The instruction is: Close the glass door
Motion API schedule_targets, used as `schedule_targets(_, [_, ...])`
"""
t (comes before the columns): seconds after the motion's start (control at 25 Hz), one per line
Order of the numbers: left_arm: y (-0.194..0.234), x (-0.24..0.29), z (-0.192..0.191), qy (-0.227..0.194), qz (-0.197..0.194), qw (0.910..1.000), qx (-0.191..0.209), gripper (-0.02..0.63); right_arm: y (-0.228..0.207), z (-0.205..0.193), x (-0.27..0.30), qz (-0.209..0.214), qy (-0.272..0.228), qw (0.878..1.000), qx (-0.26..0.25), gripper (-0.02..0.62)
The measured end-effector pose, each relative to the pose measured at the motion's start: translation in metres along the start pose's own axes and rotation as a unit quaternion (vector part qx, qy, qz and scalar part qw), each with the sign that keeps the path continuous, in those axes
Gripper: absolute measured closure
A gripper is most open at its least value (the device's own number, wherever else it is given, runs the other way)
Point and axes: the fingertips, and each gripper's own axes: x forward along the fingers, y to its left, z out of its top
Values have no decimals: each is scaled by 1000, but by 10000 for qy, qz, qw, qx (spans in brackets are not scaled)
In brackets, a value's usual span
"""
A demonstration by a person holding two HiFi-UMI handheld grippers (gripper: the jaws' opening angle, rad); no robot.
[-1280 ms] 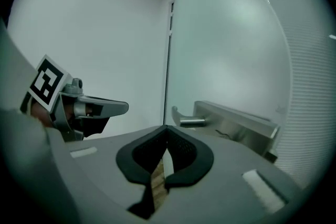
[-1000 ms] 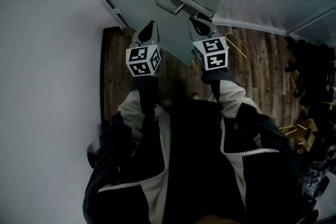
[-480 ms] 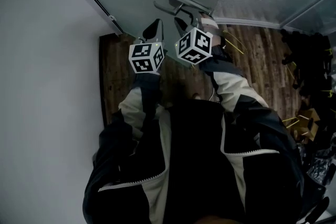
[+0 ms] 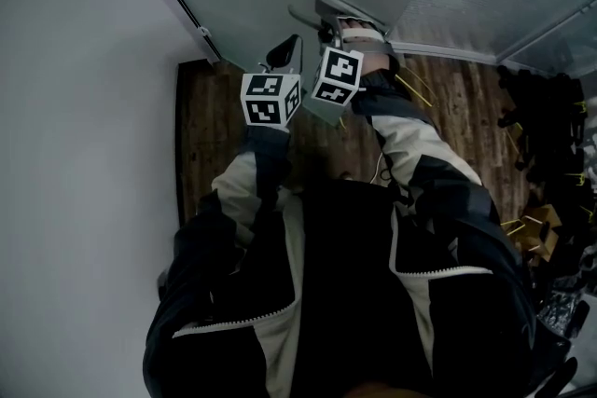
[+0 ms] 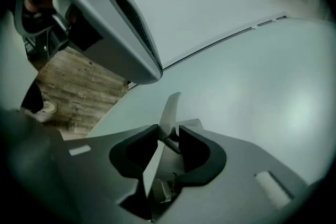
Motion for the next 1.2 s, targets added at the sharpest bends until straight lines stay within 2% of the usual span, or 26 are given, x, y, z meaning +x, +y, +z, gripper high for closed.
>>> schedule_targets(0.12, [1, 1, 1, 7, -23, 10000, -2, 604, -3, -2, 1, -1, 92, 9998, -151, 469])
schedule_targets(0.56, [13, 16, 2, -41, -252, 9997, -41, 604, -13, -13, 16, -49, 427, 9991, -34, 466])
schedule_targets(1.0, [19, 49, -1, 36, -695, 9976, -21, 604, -36, -49, 45, -352, 843, 9951, -374, 469])
schedule_targets(1.2, [14, 76, 1, 113, -773, 9969, 21, 604, -54, -74, 58, -452, 912, 9938, -449, 472])
